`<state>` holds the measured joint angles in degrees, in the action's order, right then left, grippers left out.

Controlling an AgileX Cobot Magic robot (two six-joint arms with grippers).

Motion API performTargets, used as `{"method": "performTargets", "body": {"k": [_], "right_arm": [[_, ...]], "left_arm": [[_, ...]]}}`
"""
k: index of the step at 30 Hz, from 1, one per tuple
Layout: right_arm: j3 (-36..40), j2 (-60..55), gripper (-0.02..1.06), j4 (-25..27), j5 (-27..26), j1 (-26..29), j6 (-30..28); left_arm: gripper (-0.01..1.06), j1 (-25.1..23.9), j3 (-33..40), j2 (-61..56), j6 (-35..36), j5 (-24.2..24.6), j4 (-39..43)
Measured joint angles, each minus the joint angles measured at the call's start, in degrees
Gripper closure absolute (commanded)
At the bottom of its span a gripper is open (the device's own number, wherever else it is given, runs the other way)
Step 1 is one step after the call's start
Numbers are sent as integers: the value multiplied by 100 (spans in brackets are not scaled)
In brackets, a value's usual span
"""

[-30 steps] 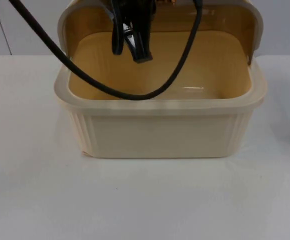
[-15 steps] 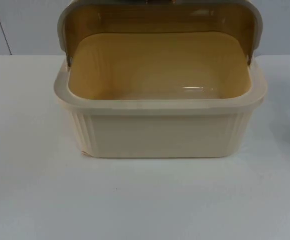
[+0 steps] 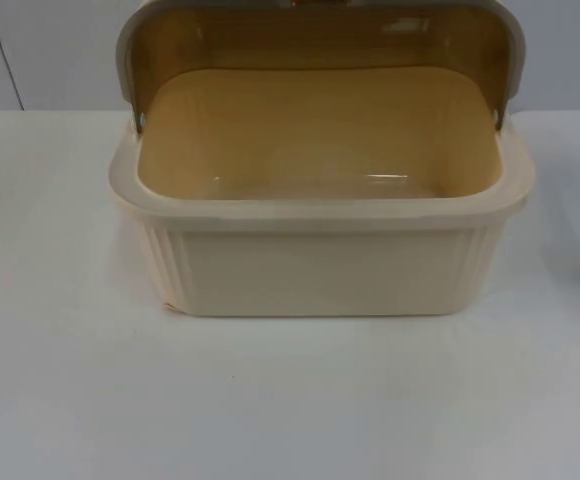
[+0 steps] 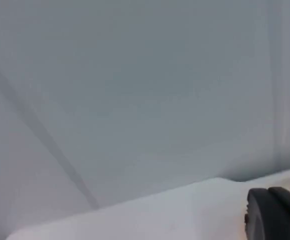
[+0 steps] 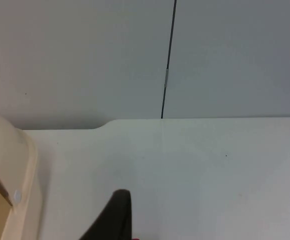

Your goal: Open the box lid with the left hand, place the block into the box with the right hand, then close the box lid with the left hand.

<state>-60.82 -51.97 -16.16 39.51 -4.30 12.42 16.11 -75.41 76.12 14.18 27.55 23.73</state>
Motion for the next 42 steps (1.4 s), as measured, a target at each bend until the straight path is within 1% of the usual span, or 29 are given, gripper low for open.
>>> {"method": "performTargets", "body": {"k": [1, 2, 3, 5, 7, 10, 12, 14, 19, 27, 28, 29, 30, 31, 32, 33, 34, 35, 36, 38, 42], "right_arm": [[0, 0, 0, 0, 0, 0, 0], [0, 0, 0, 0, 0, 0, 0], [0, 0, 0, 0, 0, 0, 0], [0, 0, 0, 0, 0, 0, 0], [0, 0, 0, 0, 0, 0, 0], [0, 0, 0, 0, 0, 0, 0], [0, 0, 0, 0, 0, 0, 0], [0, 0, 0, 0, 0, 0, 0], [0, 0, 0, 0, 0, 0, 0], [0, 0, 0, -3, 0, 0, 23], [0, 0, 0, -3, 0, 0, 23], [0, 0, 0, -3, 0, 0, 23], [0, 0, 0, -3, 0, 0, 23], [0, 0, 0, -3, 0, 0, 23], [0, 0, 0, -3, 0, 0, 23], [0, 0, 0, -3, 0, 0, 23], [0, 0, 0, -3, 0, 0, 23], [0, 0, 0, -3, 0, 0, 23], [0, 0, 0, -3, 0, 0, 23], [0, 0, 0, -3, 0, 0, 23], [0, 0, 0, -3, 13, 0, 23]], "left_arm": [[105, -279, 0, -12, 0, 0, -153], [105, -279, 0, -12, 0, 0, -153], [105, -532, 0, -24, 0, 35, -264], [105, -889, 0, -34, 0, 188, -358], [105, -1133, 0, -34, -17, 352, -410], [105, -1231, 51, -34, -24, 430, -474], [105, -1258, 118, -34, -24, 467, -702], [105, -1258, 242, -34, -93, 415, -959], [105, -1258, 355, -34, -370, 315, -1246], [105, -1258, 360, -46, -821, 320, -1318], [103, -1258, 360, -46, -821, 320, -1318], [103, -1258, 360, -46, -833, 345, -1331], [96, -1258, 360, -46, -846, 355, -1331], [87, -1258, 360, -46, -858, 355, -1350], [70, -1258, 360, -46, -869, 355, -1373], [45, -1258, 360, -46, -879, 355, -1431], [17, -1258, 360, -46, -879, 355, -1431], [17, -1258, 360, -46, -879, 355, -1443], [0, -1258, 360, -46, -879, 355, -1498], [3, -1258, 360, -58, -879, 368, -1675], [3, -1258, 370, -253, -958, 419, -2155]]}}
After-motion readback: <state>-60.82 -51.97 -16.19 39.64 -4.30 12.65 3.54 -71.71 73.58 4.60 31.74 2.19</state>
